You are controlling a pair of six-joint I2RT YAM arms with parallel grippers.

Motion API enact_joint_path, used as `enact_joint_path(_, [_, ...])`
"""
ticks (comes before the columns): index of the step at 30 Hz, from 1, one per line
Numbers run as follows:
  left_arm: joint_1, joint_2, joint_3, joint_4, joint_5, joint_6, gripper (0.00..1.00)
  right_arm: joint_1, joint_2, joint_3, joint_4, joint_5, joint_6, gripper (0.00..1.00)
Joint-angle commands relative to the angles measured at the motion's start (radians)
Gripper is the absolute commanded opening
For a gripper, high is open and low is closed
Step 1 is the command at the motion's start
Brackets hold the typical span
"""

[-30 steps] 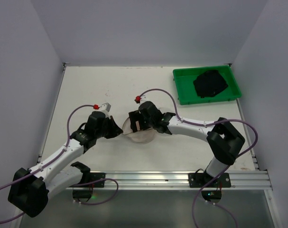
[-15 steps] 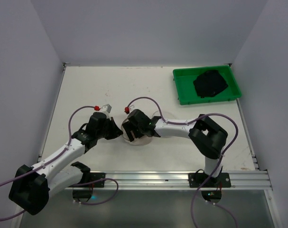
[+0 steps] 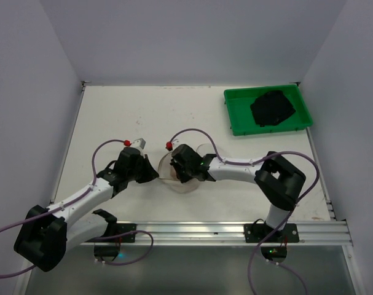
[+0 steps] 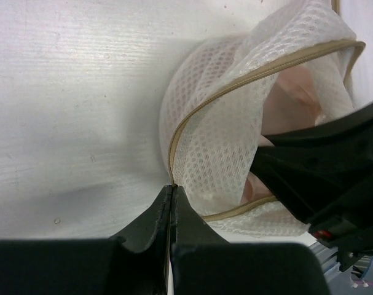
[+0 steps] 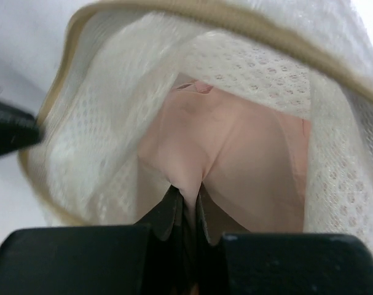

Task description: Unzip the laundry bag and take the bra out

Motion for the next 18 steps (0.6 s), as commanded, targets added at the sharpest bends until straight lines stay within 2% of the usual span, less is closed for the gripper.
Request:
enact_joint_path(1, [-0.002, 0.008, -0.010, 0.048, -0.025, -0.004, 0.00, 0.005, -0.130, -0.076, 0.038, -0.085, -0.022, 0.00])
enact_joint_path(9, [-0.002, 0.017, -0.004, 0.047, -0.033, -0.004, 0.00, 0.005, -0.469, -0.254, 0.224, -0.301, -0.049, 0.00])
enact_joint_path(13, [-0.002, 0.026, -0.003, 0.058, -0.015, -0.007, 0.00, 0.007, -0.567, -0.323, 0.336, -0.406, -0.042, 0.00])
enact_joint_path(18, [-0.003, 0.017, -0.007, 0.073, 0.031, -0.016, 0.00, 0.005, -0.598, -0.373, 0.443, -0.396, -0.023, 0.00])
